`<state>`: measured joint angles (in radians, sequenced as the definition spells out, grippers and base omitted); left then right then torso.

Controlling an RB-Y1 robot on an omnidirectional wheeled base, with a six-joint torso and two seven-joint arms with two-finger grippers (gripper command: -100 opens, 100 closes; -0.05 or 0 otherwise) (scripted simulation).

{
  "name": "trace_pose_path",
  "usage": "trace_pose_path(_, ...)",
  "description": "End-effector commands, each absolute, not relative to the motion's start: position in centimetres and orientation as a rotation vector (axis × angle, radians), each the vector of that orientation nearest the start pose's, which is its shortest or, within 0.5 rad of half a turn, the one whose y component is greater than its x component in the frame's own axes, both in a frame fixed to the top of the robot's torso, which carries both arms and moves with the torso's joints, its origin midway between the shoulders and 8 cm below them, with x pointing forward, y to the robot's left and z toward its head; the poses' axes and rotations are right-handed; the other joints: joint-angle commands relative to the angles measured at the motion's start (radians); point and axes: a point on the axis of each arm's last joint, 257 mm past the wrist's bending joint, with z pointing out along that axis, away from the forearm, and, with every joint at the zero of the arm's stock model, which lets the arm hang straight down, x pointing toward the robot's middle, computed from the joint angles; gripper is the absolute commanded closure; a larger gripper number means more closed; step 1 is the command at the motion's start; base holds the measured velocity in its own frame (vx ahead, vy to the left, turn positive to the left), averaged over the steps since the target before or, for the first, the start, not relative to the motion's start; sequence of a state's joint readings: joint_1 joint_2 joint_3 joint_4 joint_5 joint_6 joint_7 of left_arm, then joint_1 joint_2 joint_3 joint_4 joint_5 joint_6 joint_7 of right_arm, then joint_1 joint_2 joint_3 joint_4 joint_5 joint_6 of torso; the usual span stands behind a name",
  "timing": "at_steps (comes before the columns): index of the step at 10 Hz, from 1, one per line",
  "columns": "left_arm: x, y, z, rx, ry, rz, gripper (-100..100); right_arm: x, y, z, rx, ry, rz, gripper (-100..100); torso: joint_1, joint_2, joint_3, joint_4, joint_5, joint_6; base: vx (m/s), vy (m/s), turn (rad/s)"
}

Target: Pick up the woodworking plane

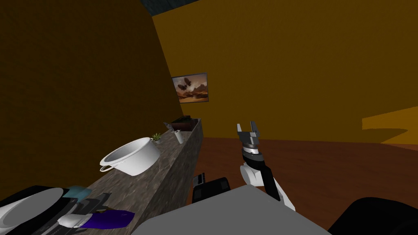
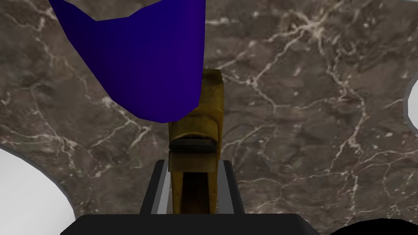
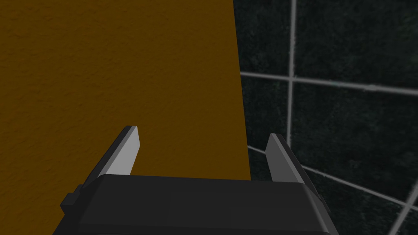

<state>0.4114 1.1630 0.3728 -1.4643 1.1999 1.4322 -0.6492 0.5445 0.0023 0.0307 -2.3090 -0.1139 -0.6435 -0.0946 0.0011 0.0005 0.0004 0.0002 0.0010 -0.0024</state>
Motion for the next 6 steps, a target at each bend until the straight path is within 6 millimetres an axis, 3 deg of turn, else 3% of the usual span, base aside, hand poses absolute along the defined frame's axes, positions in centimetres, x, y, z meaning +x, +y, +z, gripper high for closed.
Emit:
trace_pose_path(1,19.2,61.1,-30.1,-1.862,2.442,0.012,100,30.8,-28.6,4.8,0.657,0.415,1.498,0,0.000,0.000,0.000,0.000,0.000,0.000,0.000,0.000,0.000)
trace_pose_path(2,19.2,61.1,-30.1,-1.862,2.442,0.012,0,30.8,-28.6,4.8,0.657,0.415,1.498,0,0.000,0.000,0.000,0.000,0.000,0.000,0.000,0.000,0.000)
trace_pose_path(3,19.7,61.0,-28.6,-1.850,2.453,0.011,100,30.8,-28.6,4.8,0.657,0.415,1.498,0,0.000,0.000,0.000,0.000,0.000,0.000,0.008,-0.009,0.118)
trace_pose_path(5,19.9,61.0,-28.6,-1.846,2.453,0.011,100,30.8,-28.6,4.8,0.657,0.415,1.498,0,-0.002,0.000,0.000,0.000,-0.001,-0.001,0.010,-0.011,0.055)
trace_pose_path(6,19.9,61.0,-28.5,-1.847,2.454,0.011,0,30.8,-28.6,4.8,0.657,0.415,1.498,0,-0.001,0.000,0.000,0.000,-0.001,0.000,0.000,0.000,0.000)
